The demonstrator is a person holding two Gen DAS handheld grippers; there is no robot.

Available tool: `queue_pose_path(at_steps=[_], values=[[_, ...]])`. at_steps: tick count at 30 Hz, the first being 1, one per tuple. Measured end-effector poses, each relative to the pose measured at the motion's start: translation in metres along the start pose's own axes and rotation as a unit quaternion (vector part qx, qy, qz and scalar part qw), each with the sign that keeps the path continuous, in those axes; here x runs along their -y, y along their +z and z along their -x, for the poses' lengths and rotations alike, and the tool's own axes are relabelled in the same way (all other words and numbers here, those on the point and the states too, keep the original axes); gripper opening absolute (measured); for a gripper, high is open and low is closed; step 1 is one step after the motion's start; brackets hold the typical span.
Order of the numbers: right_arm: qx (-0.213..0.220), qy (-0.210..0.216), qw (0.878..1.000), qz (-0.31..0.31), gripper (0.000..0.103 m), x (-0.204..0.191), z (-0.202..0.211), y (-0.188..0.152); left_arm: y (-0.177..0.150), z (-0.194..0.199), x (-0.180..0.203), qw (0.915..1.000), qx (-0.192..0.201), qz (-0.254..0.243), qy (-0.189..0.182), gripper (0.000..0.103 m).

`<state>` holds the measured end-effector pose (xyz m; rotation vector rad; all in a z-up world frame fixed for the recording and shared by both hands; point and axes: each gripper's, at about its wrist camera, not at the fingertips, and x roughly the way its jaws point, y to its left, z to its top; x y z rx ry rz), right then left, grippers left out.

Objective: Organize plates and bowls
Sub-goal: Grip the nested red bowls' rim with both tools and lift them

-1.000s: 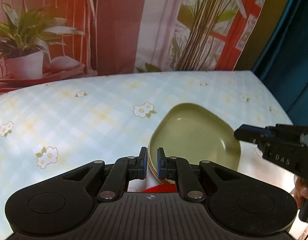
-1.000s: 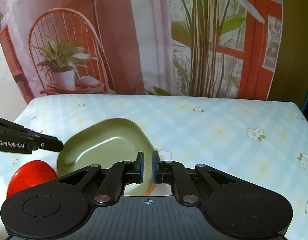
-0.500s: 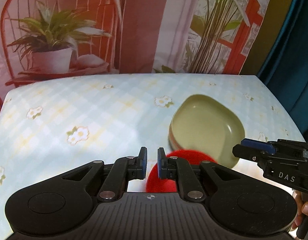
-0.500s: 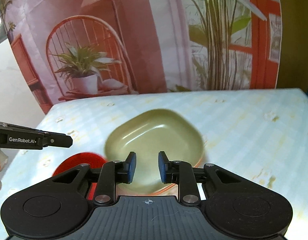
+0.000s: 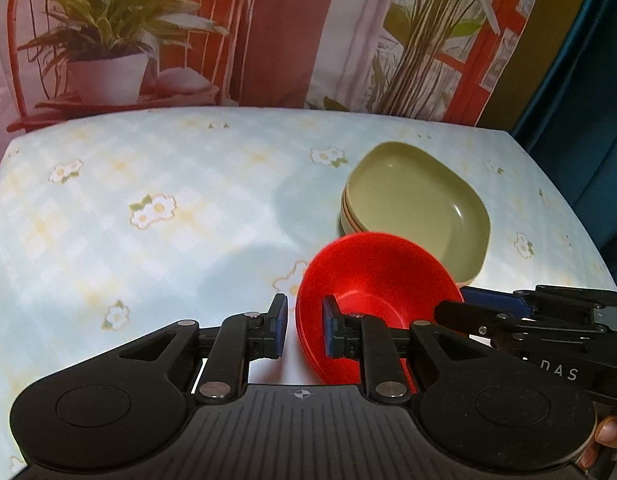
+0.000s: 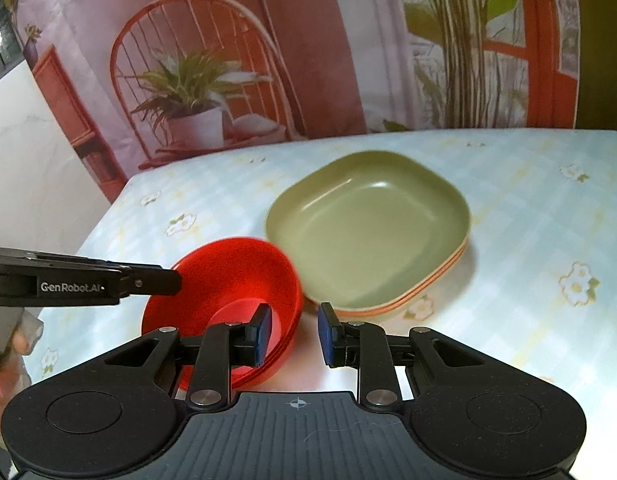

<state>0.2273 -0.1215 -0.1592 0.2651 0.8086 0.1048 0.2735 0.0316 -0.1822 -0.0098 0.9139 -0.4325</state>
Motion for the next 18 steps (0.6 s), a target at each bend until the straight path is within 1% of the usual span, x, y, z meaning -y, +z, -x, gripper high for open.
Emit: queue_pose_path(at_steps=[8,18], values=[[-0.016,0.003,1.000,0.000,0.023,-0.006,-0.010,-0.006,-0.011,-0.014,0.001,0.9998,-0.012,0.011,-0.014,0.019],[-0.020,0.012,1.000,-0.001,0.023,-0.005,-0.015,-0.009,-0.017,-0.016,-0.001,0.9993,-0.007,0.026,-0.026,0.019]])
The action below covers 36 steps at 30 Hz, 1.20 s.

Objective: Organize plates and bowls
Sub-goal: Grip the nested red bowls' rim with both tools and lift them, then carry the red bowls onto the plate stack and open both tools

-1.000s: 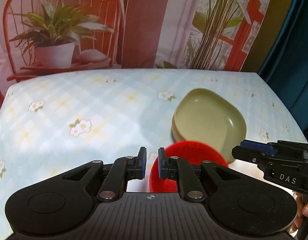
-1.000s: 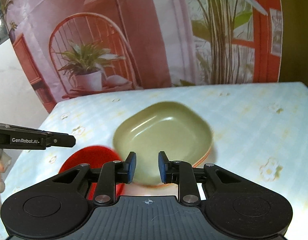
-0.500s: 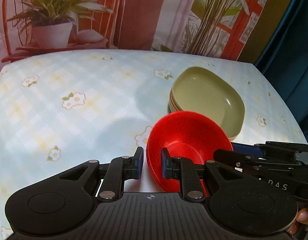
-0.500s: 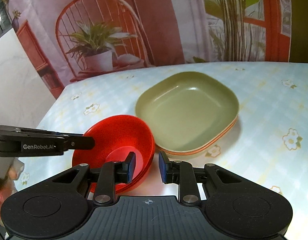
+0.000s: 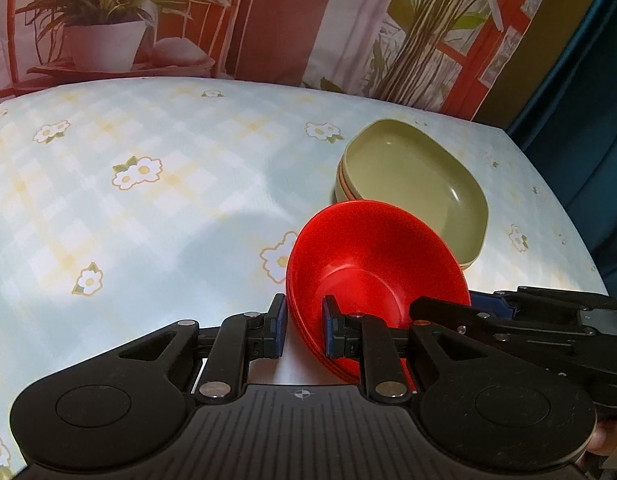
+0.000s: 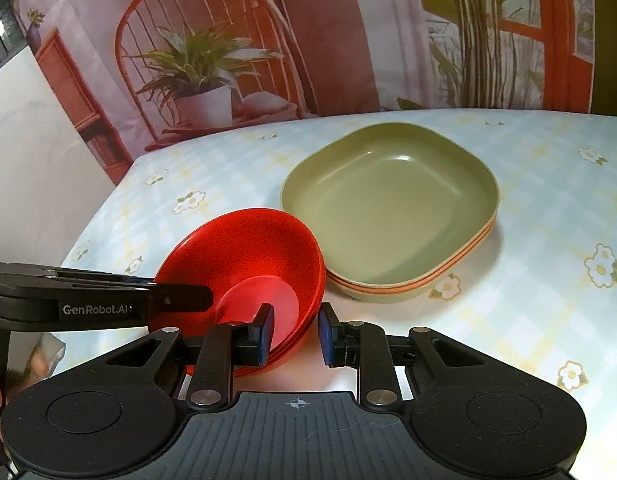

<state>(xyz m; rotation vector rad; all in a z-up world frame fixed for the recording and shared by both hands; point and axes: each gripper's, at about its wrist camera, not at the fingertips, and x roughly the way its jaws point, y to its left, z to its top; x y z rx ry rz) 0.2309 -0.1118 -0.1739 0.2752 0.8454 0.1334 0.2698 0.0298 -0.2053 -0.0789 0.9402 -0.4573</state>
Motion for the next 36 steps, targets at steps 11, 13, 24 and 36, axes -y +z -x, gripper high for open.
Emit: queue_pose_path(at_steps=[11,13,24,36], values=[[0.002,0.005,1.000,-0.010,0.020,0.004,0.000,-0.002,-0.004,0.008,-0.001,0.9998,0.013,0.015,-0.004,0.018],[0.002,0.006,1.000,-0.011,0.019,0.005,0.000,-0.002,-0.006,0.010,0.001,0.9997,0.016,0.016,0.001,0.018],[0.021,0.018,1.000,0.007,0.016,-0.001,0.010,0.000,-0.015,0.031,0.005,0.9978,0.042,0.047,0.017,0.018],[0.045,0.029,0.998,0.022,0.015,-0.006,0.022,0.007,-0.008,0.045,0.013,0.9973,0.059,0.038,0.023,0.018]])
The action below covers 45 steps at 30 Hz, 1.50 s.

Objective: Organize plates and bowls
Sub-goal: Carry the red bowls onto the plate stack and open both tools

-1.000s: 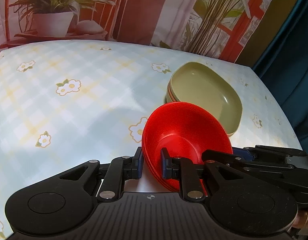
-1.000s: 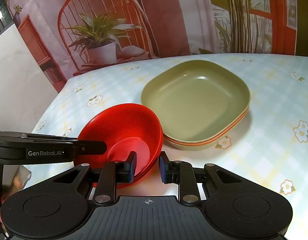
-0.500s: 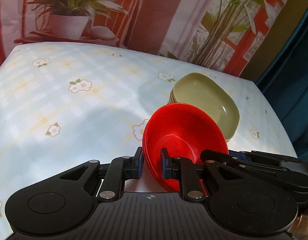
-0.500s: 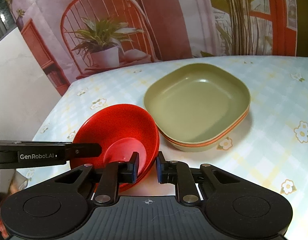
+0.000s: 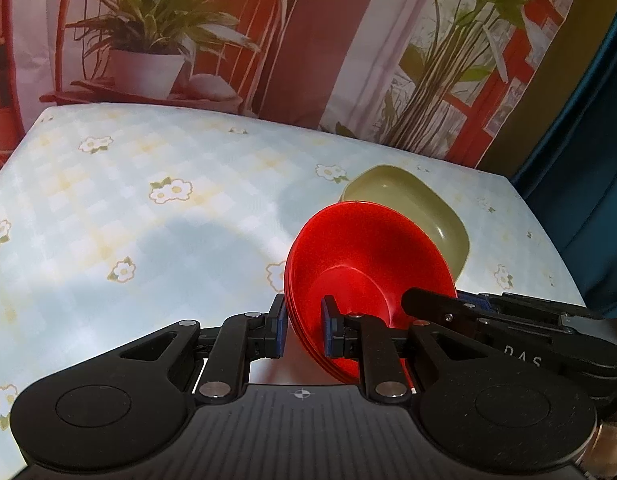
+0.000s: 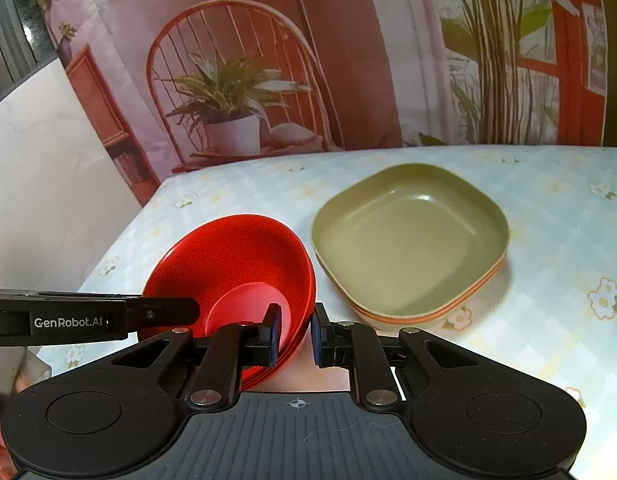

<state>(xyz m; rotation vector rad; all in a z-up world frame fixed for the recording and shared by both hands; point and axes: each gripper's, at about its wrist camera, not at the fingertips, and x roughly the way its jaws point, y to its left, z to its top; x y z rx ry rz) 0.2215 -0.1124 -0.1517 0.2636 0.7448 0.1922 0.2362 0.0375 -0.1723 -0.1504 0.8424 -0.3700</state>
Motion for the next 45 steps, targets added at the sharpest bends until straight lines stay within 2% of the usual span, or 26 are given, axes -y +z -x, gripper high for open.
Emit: queue_pose_path(at_steps=[29,45], values=[[0.046,-0.010,0.998,-0.047,0.015,0.049,0.019,0.015,0.030,-0.018,0.039,0.9984,-0.013,-0.045,-0.033,0.019],[0.045,-0.041,0.997,-0.041,0.015,0.087,0.002,0.037,0.059,-0.071,0.059,0.9955,-0.039,-0.068,-0.053,0.019]])
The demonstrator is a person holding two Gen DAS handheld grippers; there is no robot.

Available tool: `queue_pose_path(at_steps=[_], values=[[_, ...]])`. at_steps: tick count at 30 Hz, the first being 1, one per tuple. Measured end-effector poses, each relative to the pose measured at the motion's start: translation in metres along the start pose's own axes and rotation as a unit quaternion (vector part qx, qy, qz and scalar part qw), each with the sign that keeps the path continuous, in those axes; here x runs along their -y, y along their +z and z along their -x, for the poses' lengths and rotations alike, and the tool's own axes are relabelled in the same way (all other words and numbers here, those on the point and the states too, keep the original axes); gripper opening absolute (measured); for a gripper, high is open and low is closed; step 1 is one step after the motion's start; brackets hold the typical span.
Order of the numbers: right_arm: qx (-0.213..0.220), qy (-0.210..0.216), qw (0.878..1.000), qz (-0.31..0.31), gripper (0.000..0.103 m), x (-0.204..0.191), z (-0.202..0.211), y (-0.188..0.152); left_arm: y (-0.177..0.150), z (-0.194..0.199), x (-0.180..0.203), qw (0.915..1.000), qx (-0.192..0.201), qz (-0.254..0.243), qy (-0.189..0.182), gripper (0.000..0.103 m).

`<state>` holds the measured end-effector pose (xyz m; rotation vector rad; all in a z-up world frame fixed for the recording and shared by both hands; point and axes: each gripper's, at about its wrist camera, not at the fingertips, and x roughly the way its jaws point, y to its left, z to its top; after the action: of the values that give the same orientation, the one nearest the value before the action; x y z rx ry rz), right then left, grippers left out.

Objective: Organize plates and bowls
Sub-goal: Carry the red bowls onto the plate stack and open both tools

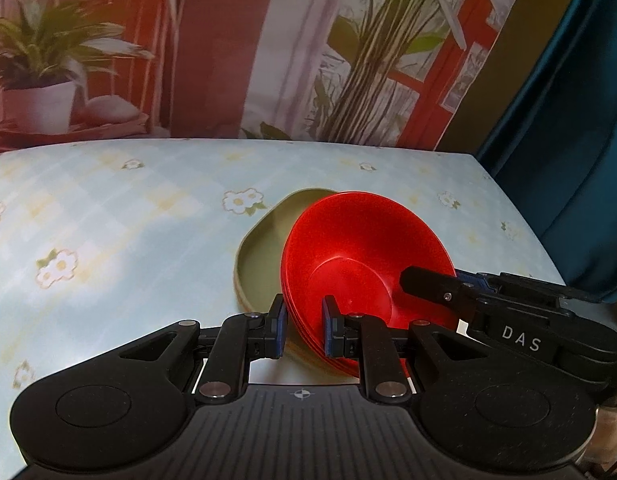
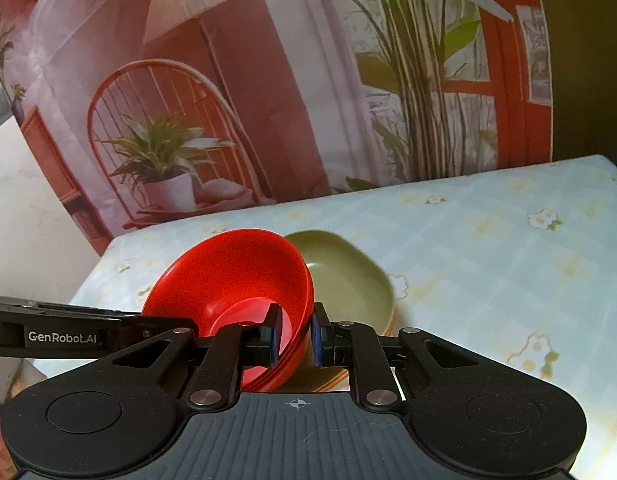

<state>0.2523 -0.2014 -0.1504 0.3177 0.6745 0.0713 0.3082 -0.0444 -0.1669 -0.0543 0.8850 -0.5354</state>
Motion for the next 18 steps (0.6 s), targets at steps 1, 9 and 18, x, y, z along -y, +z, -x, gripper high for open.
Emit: queue_pose_path(at_steps=[1,9,18], values=[[-0.001,-0.002,1.000,0.001,0.015,0.003,-0.002,0.002,0.002,-0.004,0.001,1.0000,-0.002,0.001,-0.001,0.019],[-0.007,-0.015,1.000,0.007,0.015,0.017,-0.020,0.010,0.015,-0.026,0.000,0.9999,-0.011,0.010,-0.004,0.019],[-0.015,-0.022,0.999,0.018,0.015,0.019,-0.039,0.009,0.017,-0.040,-0.004,0.9998,-0.016,0.008,0.008,0.019]])
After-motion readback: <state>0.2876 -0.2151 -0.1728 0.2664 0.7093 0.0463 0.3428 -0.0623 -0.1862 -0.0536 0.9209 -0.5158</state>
